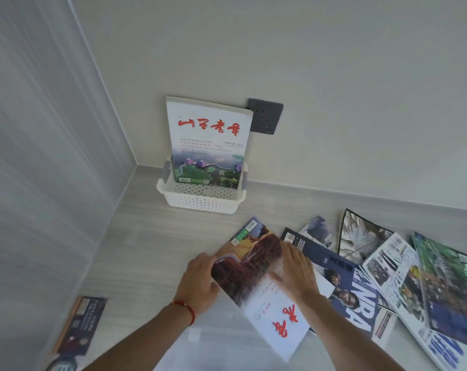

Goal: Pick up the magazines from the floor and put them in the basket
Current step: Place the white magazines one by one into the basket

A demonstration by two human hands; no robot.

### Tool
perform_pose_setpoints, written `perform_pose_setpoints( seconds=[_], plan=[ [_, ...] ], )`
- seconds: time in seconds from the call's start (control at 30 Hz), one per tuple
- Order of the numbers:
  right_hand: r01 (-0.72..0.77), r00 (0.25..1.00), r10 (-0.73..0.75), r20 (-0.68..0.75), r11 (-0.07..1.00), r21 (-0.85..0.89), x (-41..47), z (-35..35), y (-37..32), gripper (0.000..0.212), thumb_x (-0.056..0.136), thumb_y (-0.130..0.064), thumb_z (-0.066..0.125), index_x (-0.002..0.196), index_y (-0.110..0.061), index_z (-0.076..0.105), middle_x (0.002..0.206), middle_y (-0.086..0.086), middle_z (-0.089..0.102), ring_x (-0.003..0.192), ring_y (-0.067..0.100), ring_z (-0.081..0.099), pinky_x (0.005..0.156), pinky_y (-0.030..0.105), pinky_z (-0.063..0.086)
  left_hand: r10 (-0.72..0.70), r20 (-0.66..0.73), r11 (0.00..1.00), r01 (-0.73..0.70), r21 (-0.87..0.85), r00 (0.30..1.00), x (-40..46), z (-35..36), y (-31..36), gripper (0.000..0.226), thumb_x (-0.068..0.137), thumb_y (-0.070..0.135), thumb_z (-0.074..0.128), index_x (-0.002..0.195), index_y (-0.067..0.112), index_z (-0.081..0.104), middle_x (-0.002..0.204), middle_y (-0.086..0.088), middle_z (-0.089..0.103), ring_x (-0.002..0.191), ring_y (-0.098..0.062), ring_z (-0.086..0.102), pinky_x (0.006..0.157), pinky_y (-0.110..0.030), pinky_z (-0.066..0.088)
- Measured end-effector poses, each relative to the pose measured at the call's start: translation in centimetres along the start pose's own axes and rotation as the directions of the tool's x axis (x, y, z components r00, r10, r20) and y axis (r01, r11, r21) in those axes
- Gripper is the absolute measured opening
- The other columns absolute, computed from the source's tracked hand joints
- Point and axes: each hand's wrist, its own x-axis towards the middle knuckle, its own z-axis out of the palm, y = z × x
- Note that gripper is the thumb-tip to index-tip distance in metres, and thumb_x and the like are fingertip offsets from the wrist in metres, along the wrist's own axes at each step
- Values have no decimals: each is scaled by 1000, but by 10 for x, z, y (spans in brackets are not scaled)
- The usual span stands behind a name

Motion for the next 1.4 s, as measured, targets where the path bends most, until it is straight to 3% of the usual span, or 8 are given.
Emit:
perform_pose_setpoints(
  seconds=[0.23,0.4,0.7,0.77,0.9,1.1,1.23,1.4],
  plan=[
    [293,956,-285,-74,946,136,-15,-10,-9,67,84,1,69,146,-12,46,132,7,47,122,24,44,105,40,44,297,66,872,-299,387,953,3,16,49,81,94,22,51,162,22,7,171,-10,-7,158,-31,-6,128,-52,9],
    [598,782,-571,-250,801,37,-14,-27,-33,32,76,-3,77,105,-12,70,100,5,64,93,28,63,83,43,55,212,172,852,-268,450,962,20,1,73,51,101,25,46,150,19,32,136,-14,60,126,-36,58,103,-44,48],
    [-181,901,346,-261,848,499,-41,-18,-2,81,93,-37,67,154,-6,25,151,19,37,140,35,34,115,52,34,-102,-22,956,92,-279,995,2,-41,20,30,95,16,63,114,39,68,104,10,76,102,-17,70,87,-32,56],
    [-142,957,272,-104,748,648,-51,-11,-4,82,98,-46,58,158,-15,13,156,11,35,140,30,42,112,55,40,-202,-69,827,132,-547,977,0,-47,13,35,96,8,63,100,43,67,89,10,77,94,-15,74,75,-22,56],
    [-138,987,135,89,411,901,-44,-18,-34,31,101,-32,61,132,-29,58,111,-11,75,90,3,72,76,38,63,-342,-20,568,190,-801,939,-1,-57,6,35,98,7,62,105,41,68,92,1,80,92,-18,76,77,-35,64],
    [-69,998,29,63,373,925,-11,-58,-57,34,95,-8,68,123,-27,68,104,-7,79,93,16,76,79,39,63,-368,-34,422,134,-896,929,3,-81,-7,23,99,14,62,102,35,69,93,-6,81,77,-20,79,53,-31,59],
    [117,993,-67,-96,542,832,11,-105,-69,35,92,-15,68,108,-46,71,92,-6,80,82,23,78,68,40,64,-251,-136,573,34,-819,958,15,-109,-13,4,100,29,61,99,29,65,94,1,79,83,-16,78,61,-30,62],
    [294,929,-61,-365,720,629,61,-170,-100,15,84,-32,59,73,-24,64,54,-12,59,49,4,50,48,23,41,-148,-431,849,-108,-517,890,60,-175,-5,6,87,6,73,87,8,67,83,-5,71,72,-18,67,72,-27,54]
  ],
)
